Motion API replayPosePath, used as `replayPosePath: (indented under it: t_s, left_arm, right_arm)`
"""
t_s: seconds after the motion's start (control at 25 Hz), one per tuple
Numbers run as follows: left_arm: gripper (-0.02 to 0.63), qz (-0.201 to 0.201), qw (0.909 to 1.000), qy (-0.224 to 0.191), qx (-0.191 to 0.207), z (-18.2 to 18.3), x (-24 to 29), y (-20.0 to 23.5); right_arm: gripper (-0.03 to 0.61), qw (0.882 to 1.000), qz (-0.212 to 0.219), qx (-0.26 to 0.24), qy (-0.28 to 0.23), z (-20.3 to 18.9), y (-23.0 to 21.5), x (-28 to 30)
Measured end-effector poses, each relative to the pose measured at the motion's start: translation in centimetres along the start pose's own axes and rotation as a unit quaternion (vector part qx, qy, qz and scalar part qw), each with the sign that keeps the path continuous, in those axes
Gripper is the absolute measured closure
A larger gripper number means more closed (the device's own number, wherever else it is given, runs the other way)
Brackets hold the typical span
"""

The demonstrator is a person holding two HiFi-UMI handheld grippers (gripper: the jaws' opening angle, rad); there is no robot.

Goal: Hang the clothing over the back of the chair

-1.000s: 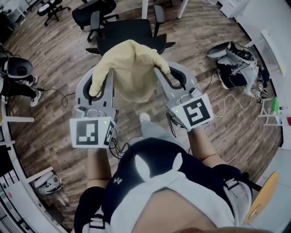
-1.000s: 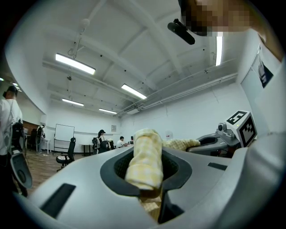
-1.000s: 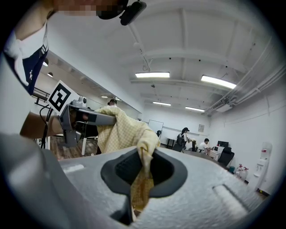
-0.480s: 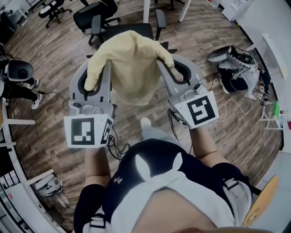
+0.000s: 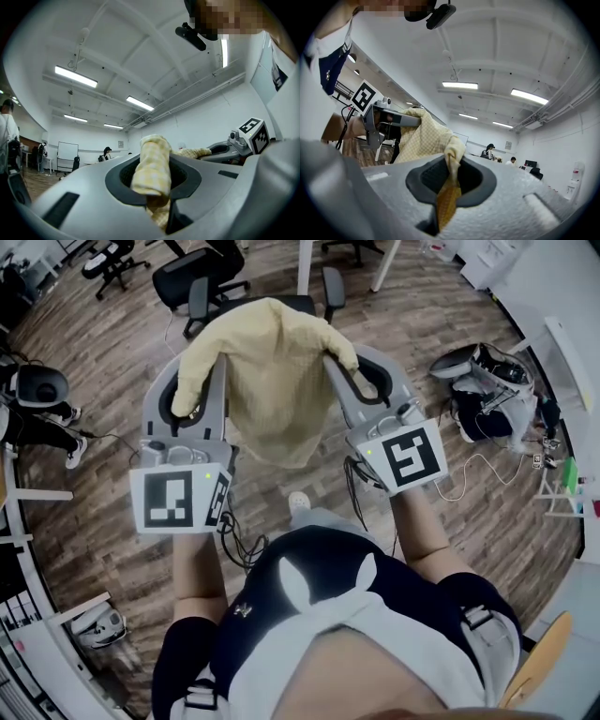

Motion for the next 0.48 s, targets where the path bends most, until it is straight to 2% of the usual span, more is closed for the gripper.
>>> replayPosePath:
  t_s: [0.48]
  left_arm:
    - [0.534, 0.018, 0.9995, 0.021, 0.012, -1.7, 5.9, 1.9]
  right_arm:
    - [0.548, 0.998, 0.042, -0.033, 0.025, -2.1, -4.2, 4.7]
Point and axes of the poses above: the fingertips, and each gripper's own axes: x forward along the fingers, y to its left, z out of its top, the point moved 5 cm from there along -x, backward along the fingers
